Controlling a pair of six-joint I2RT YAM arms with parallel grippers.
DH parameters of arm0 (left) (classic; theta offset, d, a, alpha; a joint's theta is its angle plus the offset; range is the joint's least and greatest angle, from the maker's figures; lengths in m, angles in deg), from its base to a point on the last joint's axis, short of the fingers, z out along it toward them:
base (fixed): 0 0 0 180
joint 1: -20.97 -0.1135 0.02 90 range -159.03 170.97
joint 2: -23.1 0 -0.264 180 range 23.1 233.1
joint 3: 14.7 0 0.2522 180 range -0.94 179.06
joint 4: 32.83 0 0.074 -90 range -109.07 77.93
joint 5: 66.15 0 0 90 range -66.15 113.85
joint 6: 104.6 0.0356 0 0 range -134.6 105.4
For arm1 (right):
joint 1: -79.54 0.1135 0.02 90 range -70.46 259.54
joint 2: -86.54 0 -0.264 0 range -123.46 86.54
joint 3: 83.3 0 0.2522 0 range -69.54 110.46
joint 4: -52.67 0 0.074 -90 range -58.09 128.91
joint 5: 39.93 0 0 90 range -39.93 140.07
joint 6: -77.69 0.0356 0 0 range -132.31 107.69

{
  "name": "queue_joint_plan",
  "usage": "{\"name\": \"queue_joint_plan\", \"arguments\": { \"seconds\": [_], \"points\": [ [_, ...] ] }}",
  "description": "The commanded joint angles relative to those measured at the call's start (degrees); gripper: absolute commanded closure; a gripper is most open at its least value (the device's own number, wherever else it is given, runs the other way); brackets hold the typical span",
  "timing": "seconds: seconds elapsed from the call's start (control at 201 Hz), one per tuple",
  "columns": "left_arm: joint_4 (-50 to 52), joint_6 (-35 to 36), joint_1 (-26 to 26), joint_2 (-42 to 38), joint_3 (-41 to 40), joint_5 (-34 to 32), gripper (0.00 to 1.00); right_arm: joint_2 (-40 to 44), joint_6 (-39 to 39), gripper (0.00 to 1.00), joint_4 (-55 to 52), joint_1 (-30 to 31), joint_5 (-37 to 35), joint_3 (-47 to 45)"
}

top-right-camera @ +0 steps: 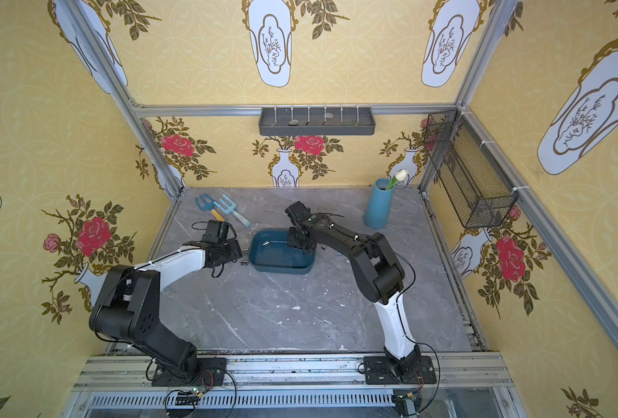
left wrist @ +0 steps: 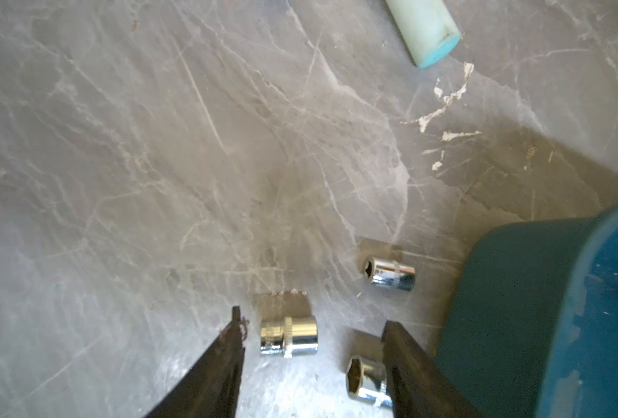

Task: Take out the socket from the storage box
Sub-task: Place the socket head at the center of the board.

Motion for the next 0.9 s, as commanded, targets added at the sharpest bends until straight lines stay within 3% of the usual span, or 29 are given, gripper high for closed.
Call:
{"name": "queue_joint_plan", "arguments": {
  "seconds": [0.0,0.304,0.622,0.896],
  "points": [
    [-1.05,0.67,-0.24,1.89,0.98,0.57,0.36,-0.57,0.68,0.49,0.64,0.13,-1.43,0.16],
    [-0.23,1.39,-0.26,5.61,2.38,-0.77,0.36,-0.40,0.82,0.49,0.71,0.25,-1.77,0.16],
    [2.16,1.70,-0.25,9.04,6.40,-1.28,0.47,0.25,1.06,0.49,0.81,0.32,-2.16,-0.76],
    [4.08,2.20,-0.25,9.85,7.80,-1.61,0.47,1.23,1.09,0.49,1.12,0.38,-2.64,-1.79]
  ]
}}
